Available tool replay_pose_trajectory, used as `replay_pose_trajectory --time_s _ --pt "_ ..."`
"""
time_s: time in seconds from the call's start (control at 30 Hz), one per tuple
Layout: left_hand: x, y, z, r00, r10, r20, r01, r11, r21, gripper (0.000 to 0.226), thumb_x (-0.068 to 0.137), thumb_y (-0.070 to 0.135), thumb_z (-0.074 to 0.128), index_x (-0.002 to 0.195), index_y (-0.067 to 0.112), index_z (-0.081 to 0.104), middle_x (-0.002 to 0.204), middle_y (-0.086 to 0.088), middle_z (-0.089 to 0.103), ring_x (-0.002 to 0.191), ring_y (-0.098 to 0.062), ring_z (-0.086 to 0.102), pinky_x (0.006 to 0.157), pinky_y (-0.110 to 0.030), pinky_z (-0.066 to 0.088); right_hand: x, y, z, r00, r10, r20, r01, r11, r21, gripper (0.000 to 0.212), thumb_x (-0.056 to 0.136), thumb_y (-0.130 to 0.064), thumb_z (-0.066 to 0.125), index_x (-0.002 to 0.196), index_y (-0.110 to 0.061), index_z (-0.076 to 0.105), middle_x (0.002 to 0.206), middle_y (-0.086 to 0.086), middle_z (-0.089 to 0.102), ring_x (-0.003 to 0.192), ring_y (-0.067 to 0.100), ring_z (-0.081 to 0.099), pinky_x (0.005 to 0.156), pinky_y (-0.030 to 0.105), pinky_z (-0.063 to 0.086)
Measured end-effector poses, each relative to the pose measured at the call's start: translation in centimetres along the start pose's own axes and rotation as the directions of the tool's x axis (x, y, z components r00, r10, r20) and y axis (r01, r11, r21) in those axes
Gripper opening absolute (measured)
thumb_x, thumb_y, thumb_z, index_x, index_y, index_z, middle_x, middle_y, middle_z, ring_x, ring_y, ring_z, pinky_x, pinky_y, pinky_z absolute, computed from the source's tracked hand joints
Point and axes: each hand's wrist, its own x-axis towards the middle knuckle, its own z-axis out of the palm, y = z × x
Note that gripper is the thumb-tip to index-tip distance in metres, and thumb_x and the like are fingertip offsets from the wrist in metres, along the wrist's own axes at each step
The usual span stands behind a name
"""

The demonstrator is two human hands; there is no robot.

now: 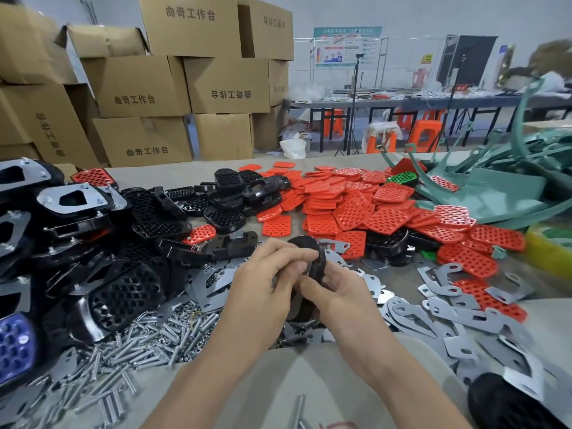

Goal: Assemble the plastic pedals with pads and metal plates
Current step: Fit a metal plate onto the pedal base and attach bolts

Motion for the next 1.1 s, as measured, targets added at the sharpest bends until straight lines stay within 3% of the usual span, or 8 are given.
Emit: replay_pose_trajectory --time_s 0.13,0.3,0.47,0.6,0.73,0.93,1.03,1.1 --pt "-0.17 -0.06 -0.23 0.997 0.002 -0.071 -0.001 1.0 0.011 0.019 0.091 0.007 0.07 0.095 0.024 0.075 0.095 0.019 0.067 0.094 0.0 0.065 0.079 -0.006 0.042 0.03 -0.18 -0.12 0.996 0.007 0.084 -0.014 0.996 0.084 0.018 0.102 -0.006 0.06 0.108 -0.013 0.075 0.109 0.017 0.076 0.099 0.03 0.075 0.079 0.036 0.062" --pt "-0.47 -0.41 -0.28 0.989 0.098 -0.113 -0.083 0.988 0.134 0.009 0.092 0.015 0.071 0.096 0.021 0.076 0.095 0.017 0.066 0.093 -0.003 0.064 0.081 -0.011 0.045 -0.05 -0.32 -0.25 0.997 -0.004 0.076 0.006 1.0 -0.019 0.022 0.101 -0.007 0.06 0.108 -0.022 0.074 0.106 0.009 0.078 0.1 0.027 0.076 0.086 0.038 0.062" --pt "-0.79 -0.39 0.01 0.969 0.193 -0.157 -0.15 0.956 0.253 0.016 0.094 0.025 0.062 0.099 0.017 0.075 0.098 0.014 0.065 0.095 -0.01 0.061 0.085 -0.017 0.046 -0.13 -0.32 0.05 0.998 -0.024 0.051 0.028 0.997 -0.076 0.017 0.102 -0.014 0.062 0.113 -0.023 0.07 0.107 0.003 0.078 0.103 0.019 0.074 0.091 0.037 0.06" --pt "-0.71 -0.67 -0.2 0.975 0.183 -0.127 -0.154 0.966 0.208 0.015 0.094 0.019 0.063 0.103 0.019 0.075 0.1 0.018 0.062 0.098 -0.006 0.057 0.087 -0.009 0.04 -0.07 -0.13 -0.1 0.999 0.048 0.007 -0.049 0.999 0.016 0.026 0.098 -0.019 0.069 0.121 -0.016 0.057 0.104 0.004 0.079 0.098 0.021 0.077 0.083 0.033 0.061" --pt "-0.58 -0.9 -0.51 0.965 0.252 -0.071 -0.219 0.925 0.31 0.026 0.097 0.01 0.057 0.114 0.019 0.075 0.106 0.009 0.062 0.1 -0.008 0.048 0.09 -0.008 0.036 0.09 0.07 -0.44 1.0 0.027 0.007 -0.027 0.998 0.049 0.02 0.097 -0.018 0.07 0.116 -0.018 0.066 0.105 0.008 0.079 0.098 0.028 0.077 0.088 0.046 0.061" --pt "-0.57 -0.26 -0.55 0.992 0.113 -0.064 -0.101 0.981 0.163 0.028 0.093 0.027 0.062 0.121 0.028 0.067 0.101 0.02 0.063 0.105 -0.007 0.053 0.089 -0.011 0.04 0.13 -0.01 -0.22 0.999 -0.019 0.045 0.015 0.996 0.083 0.019 0.1 -0.021 0.066 0.115 -0.028 0.074 0.113 0.006 0.078 0.105 0.026 0.075 0.086 0.04 0.062" --pt "-0.59 -0.18 -0.55 0.992 0.076 -0.098 -0.064 0.99 0.124 0.019 0.091 0.024 0.072 0.107 0.033 0.068 0.102 0.022 0.063 0.099 -0.001 0.054 0.084 -0.005 0.037 0.05 -0.03 -0.17 1.0 -0.018 0.001 0.018 0.999 0.049 0.018 0.1 -0.017 0.066 0.111 -0.029 0.074 0.111 0.004 0.079 0.104 0.024 0.075 0.09 0.044 0.061" --pt "-0.57 -0.2 -0.61 0.991 0.07 -0.113 -0.055 0.99 0.13 0.017 0.089 0.019 0.075 0.096 0.033 0.068 0.1 0.021 0.063 0.095 -0.002 0.055 0.081 -0.005 0.038 -0.01 -0.08 -0.14 1.0 -0.019 -0.016 0.019 1.0 0.02 0.017 0.099 -0.016 0.067 0.113 -0.025 0.072 0.107 0.002 0.079 0.101 0.021 0.076 0.086 0.038 0.062"
